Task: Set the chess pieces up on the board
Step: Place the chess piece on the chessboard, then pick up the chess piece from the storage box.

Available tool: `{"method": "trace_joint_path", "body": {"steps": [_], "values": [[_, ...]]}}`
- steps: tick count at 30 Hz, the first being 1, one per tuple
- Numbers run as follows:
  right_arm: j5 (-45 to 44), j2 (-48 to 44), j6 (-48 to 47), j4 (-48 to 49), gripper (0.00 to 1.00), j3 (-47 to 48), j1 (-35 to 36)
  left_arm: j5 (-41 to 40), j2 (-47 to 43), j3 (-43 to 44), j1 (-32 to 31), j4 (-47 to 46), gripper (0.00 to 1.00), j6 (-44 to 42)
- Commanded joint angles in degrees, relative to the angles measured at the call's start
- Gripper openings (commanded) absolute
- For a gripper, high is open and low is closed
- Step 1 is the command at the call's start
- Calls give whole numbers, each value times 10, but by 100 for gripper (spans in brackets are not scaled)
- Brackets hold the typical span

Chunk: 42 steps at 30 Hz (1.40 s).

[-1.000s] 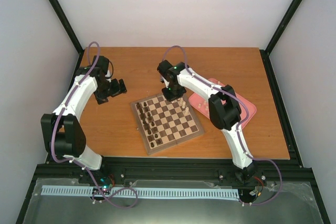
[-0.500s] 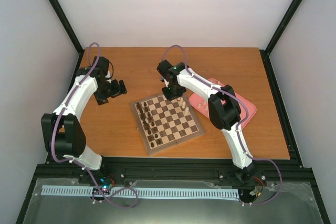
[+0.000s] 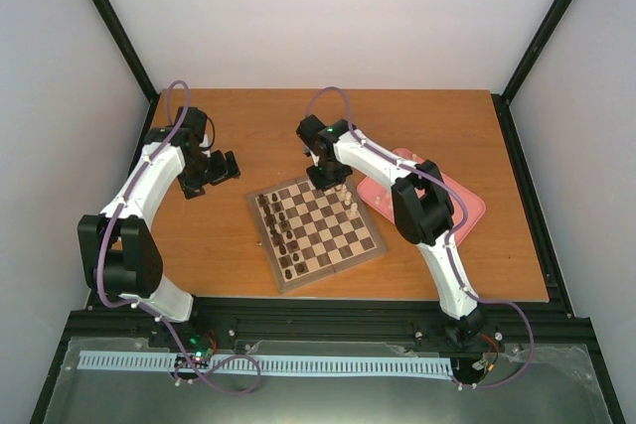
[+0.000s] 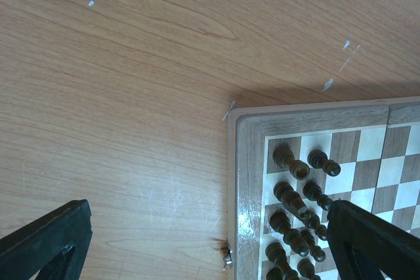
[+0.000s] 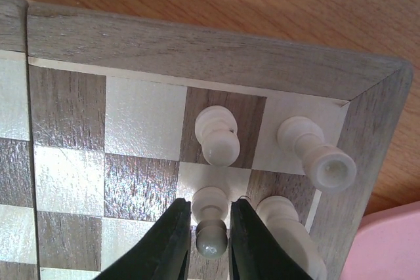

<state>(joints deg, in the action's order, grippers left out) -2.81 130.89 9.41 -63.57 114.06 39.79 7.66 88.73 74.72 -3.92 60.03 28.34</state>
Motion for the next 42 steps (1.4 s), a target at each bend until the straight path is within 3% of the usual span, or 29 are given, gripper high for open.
{"method": "trace_joint_path", "body": {"steps": [1,10,21,24,32,42], "values": [[-11,9,-4,-6,19,20,2,-4,-2,4,-3,-4,100,5],[10,-26,-21,-4,37,36,2,-5,-3,2,-3,-6,100,3],[0,-133,-14,-35,38,34,-4,0,3,-1,-3,-12,100,3],[0,-155,12,-36,37,13,-40,3,7,3,-3,-13,100,1],[-6,-177,47,10,30,-149,-176,4,13,16,-3,-8,100,-4],[-2,-145,50,58,28,-224,-226,6,23,15,-3,-8,100,-5]]}}
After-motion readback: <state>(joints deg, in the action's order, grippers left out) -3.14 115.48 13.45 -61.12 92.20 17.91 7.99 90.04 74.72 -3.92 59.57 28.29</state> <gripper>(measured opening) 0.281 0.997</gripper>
